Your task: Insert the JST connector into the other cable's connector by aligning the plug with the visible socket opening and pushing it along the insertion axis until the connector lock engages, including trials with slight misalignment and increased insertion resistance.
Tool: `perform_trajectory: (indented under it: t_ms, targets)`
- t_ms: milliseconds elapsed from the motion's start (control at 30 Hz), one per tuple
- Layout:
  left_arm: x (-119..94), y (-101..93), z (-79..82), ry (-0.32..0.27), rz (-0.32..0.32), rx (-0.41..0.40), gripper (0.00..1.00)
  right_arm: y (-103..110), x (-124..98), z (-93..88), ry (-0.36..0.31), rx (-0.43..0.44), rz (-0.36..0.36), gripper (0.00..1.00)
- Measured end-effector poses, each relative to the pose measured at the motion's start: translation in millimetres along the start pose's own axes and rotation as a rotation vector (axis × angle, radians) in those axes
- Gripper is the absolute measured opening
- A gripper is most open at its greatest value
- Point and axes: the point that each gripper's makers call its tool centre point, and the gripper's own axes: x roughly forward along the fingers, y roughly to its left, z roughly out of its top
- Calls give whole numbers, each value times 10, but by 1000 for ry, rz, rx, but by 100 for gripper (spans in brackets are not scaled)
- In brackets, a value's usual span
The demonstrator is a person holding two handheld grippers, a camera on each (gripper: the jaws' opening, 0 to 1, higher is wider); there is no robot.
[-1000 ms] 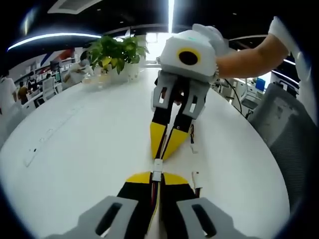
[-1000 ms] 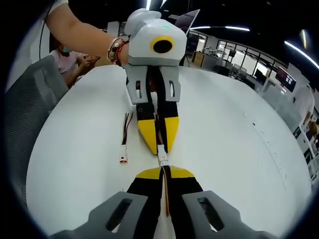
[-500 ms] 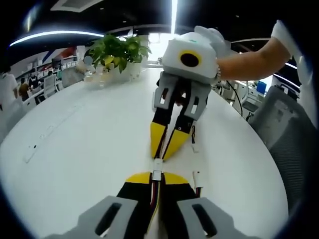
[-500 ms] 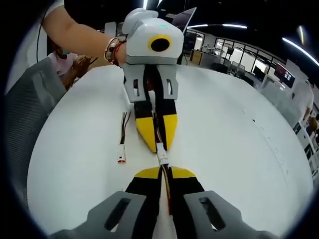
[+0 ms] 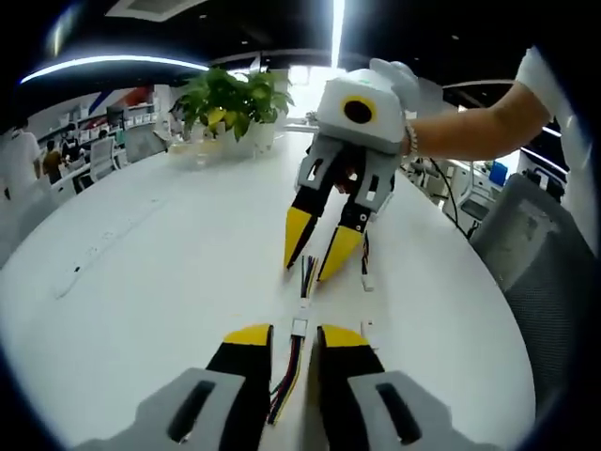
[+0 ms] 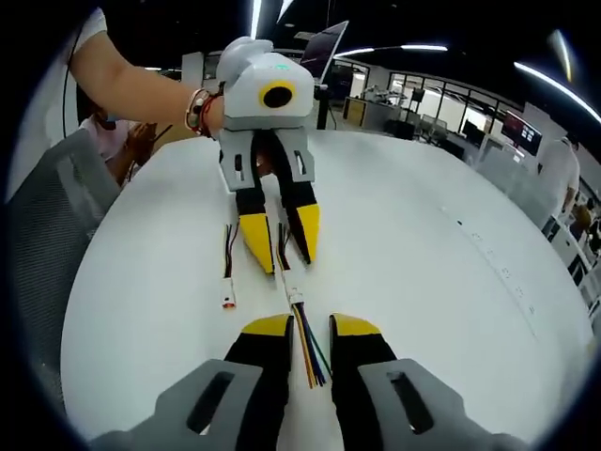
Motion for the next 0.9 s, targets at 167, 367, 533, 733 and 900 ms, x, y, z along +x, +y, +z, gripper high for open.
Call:
perform_trajectory:
  t_ms: [167, 367, 533, 733, 900]
  targets:
    - [-214, -32, 243, -200, 30, -86, 21, 65, -167, 217, -146, 40, -4, 17]
    - [-415, -199, 346, -303, 14, -104, 28, 187, -329, 316, -227, 83, 5, 30]
    - [-514, -368, 394, -348, 1, -102, 37, 269, -389, 315, -238, 87, 5, 30]
    - [-589, -555, 294, -330, -14, -97, 36, 348, -511, 346, -254, 82, -9, 29]
    - [-719, -617, 276, -336, -1, -104, 35, 434, -616, 303, -236, 78, -20, 28]
